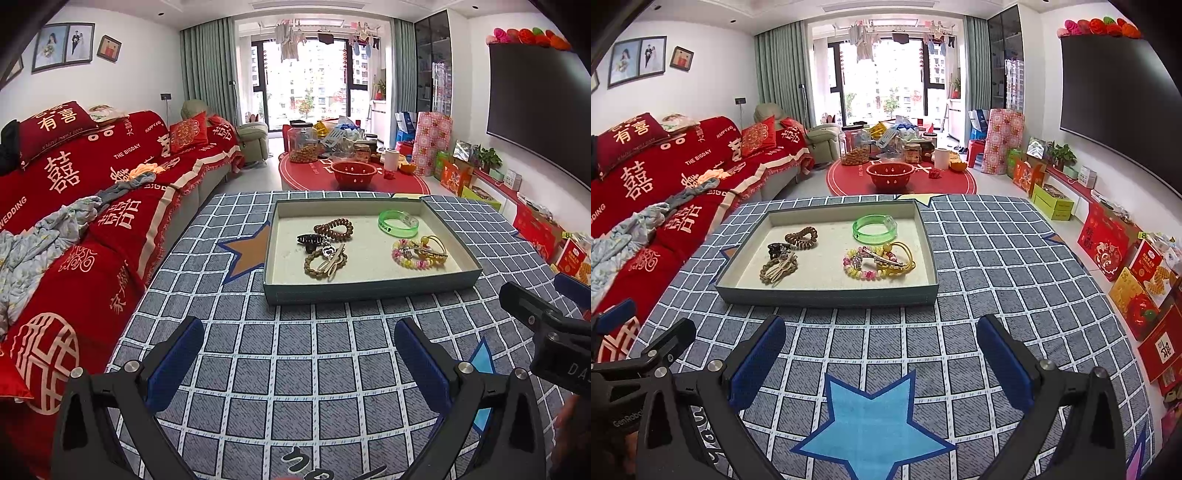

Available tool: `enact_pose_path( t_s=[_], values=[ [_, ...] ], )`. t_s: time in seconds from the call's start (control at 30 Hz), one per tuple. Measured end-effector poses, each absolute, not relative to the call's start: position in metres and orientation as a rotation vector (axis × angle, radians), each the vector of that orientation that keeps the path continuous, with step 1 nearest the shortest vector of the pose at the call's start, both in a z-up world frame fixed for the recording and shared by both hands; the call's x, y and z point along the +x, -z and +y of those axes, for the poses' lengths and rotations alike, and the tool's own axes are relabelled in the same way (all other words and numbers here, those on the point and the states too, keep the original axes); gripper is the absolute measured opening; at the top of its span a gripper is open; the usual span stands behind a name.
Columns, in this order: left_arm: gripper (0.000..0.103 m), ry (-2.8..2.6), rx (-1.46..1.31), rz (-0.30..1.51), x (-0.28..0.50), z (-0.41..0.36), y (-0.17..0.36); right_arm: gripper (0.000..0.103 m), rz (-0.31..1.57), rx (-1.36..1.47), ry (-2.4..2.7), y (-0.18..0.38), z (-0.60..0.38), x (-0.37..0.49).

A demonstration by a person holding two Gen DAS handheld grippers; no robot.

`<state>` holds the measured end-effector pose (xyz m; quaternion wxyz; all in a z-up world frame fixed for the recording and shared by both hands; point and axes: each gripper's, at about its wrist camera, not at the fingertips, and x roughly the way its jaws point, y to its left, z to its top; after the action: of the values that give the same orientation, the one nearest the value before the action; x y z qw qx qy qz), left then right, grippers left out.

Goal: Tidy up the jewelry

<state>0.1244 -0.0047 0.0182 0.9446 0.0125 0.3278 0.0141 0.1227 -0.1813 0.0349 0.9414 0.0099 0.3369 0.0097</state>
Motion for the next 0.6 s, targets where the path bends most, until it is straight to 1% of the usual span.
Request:
enact_pose_path(
  t_s=[0.6],
  values=[
    [0.103, -0.030, 0.025, 0.668, 0.1244, -0.0049, -0.0182, 0.103, 0.687, 0.023, -0.020, -0.0352, -0.1809, 0.1229]
  ],
)
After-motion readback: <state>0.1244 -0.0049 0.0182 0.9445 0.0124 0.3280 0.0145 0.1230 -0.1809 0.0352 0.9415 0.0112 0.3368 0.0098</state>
